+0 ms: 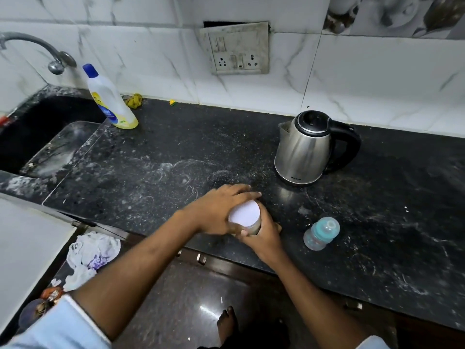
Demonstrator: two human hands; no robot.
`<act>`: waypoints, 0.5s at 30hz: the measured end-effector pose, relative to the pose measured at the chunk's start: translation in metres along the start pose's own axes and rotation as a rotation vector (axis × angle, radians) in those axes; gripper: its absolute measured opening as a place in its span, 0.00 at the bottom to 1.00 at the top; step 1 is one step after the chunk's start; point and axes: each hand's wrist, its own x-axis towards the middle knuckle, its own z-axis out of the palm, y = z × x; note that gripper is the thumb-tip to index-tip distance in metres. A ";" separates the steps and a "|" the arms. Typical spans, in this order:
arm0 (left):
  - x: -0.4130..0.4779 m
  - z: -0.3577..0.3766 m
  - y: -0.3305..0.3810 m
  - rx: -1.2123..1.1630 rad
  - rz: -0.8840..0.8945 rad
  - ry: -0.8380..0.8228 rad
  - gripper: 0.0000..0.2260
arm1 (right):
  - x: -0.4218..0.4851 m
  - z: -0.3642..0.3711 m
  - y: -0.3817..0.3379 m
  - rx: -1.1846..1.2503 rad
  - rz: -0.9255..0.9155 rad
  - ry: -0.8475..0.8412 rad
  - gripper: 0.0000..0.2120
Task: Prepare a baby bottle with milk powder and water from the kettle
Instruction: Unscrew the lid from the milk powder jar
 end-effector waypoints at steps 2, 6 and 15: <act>0.008 -0.021 -0.003 -0.015 0.106 -0.093 0.42 | 0.001 0.001 0.004 0.036 0.000 -0.007 0.43; 0.025 -0.036 0.011 0.104 0.195 -0.204 0.37 | 0.002 0.004 0.005 0.062 0.012 0.020 0.41; 0.013 -0.007 0.017 0.057 -0.106 0.033 0.30 | 0.001 0.005 0.005 0.049 0.008 0.012 0.47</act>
